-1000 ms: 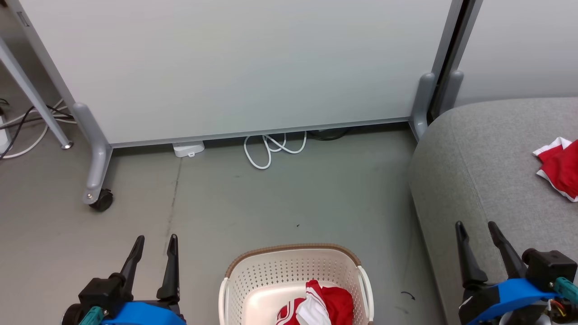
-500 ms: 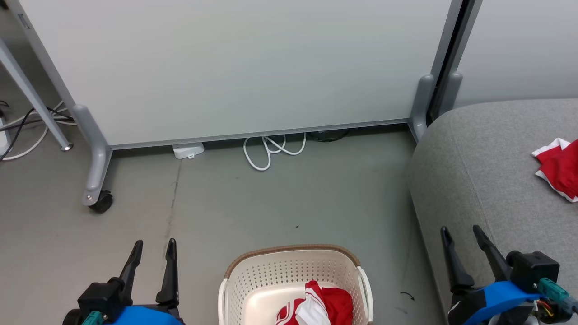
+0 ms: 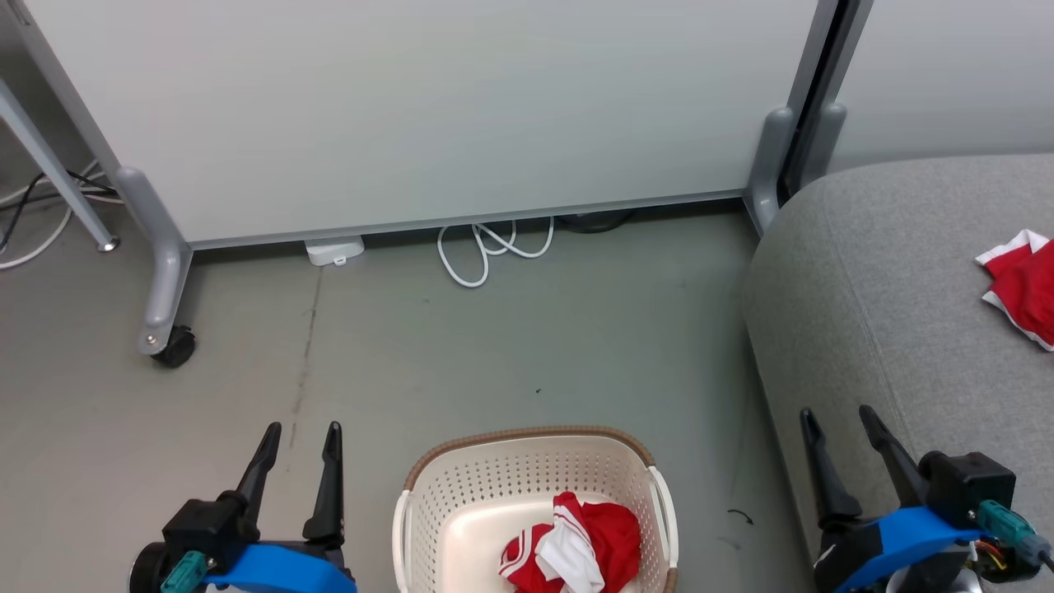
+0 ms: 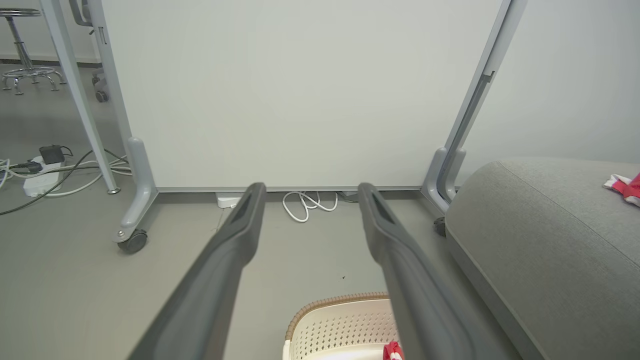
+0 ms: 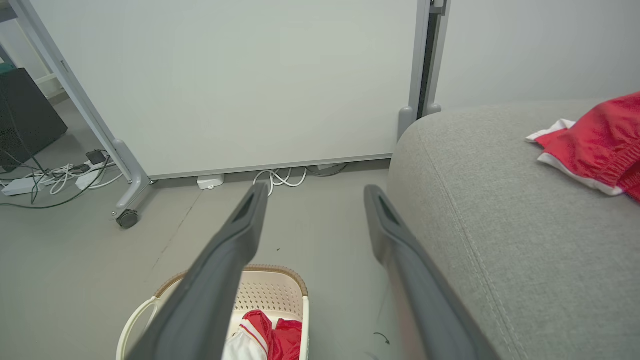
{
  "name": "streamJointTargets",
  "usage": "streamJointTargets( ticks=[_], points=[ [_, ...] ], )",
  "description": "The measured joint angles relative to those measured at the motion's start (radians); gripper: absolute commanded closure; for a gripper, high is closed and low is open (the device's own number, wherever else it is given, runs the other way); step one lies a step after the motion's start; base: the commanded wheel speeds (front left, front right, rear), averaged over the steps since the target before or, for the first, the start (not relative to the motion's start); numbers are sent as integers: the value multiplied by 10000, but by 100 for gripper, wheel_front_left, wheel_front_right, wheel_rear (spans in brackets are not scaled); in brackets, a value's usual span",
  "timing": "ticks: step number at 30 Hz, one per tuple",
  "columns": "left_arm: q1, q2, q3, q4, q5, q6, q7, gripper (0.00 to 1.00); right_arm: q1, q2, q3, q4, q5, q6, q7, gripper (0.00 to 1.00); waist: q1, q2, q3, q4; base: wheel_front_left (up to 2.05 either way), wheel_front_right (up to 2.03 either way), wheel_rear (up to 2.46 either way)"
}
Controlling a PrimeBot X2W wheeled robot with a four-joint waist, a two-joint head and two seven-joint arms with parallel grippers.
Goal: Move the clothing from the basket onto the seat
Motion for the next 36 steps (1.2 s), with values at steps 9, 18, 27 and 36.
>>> streamJointTargets(
  ticks=[9,18,27,36],
  points=[
    [-1302,-127,-1080,719,-370,0,0,0,-662,0,384,-303,-105,0,-82,0,0,0,1205,-332,0,0,0],
    [-3153,130,-2671,2817,-1022,0,2,0,-1575,-2,794,-594,13,0,-362,0,2,-1,3134,-1062,0,0,0],
    [-4807,487,-4380,4997,-2349,-38,171,0,-2237,-4,1425,-380,265,0,-924,0,3,-1,5050,-2090,0,0,0],
    [-6323,940,-5149,6650,-2652,-38,508,0,-2773,-8,2036,-150,725,0,-1509,0,2,-1,6682,-3171,0,0,0]
  ],
)
